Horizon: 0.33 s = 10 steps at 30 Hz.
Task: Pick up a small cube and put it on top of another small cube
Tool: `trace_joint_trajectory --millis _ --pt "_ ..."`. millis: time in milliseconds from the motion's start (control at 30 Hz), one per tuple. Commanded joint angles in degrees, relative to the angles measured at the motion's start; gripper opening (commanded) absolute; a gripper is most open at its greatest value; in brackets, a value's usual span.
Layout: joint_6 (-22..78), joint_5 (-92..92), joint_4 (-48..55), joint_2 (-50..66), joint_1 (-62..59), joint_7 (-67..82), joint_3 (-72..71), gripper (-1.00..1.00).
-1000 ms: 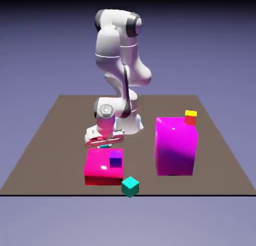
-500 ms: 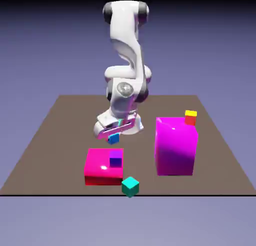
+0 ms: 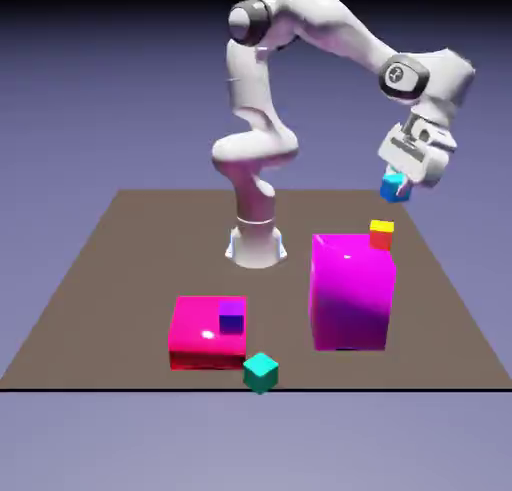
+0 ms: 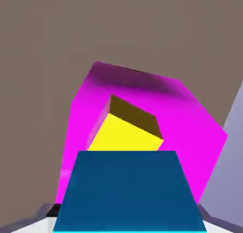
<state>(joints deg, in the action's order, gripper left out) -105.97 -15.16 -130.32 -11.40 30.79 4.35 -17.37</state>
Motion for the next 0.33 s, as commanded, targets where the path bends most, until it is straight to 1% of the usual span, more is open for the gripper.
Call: trace_joint_trajectory --millis 0,33,67,100,133,267,300 --pt "-2.5 -0.6 -2.1 0.5 -0.2 -0.4 0.2 -1.00" --pt "-5.0 -1.0 -4.1 0.9 -0.4 -0.9 0.4 -1.00" --pt "-5.1 -1.1 -4.2 0.9 -0.4 -0.9 0.4 -1.00" --pt "-5.1 -1.1 -4.2 0.9 -0.4 -0.9 0.4 1.00" --pt "-5.1 -1.1 -4.2 0.9 -0.4 -0.9 0.4 1.00" --pt "4.9 0.8 4.1 -0.9 0.4 0.8 -0.4 1.00" --pt "4.9 0.8 4.1 -0.9 0.4 0.8 -0.4 1.00"
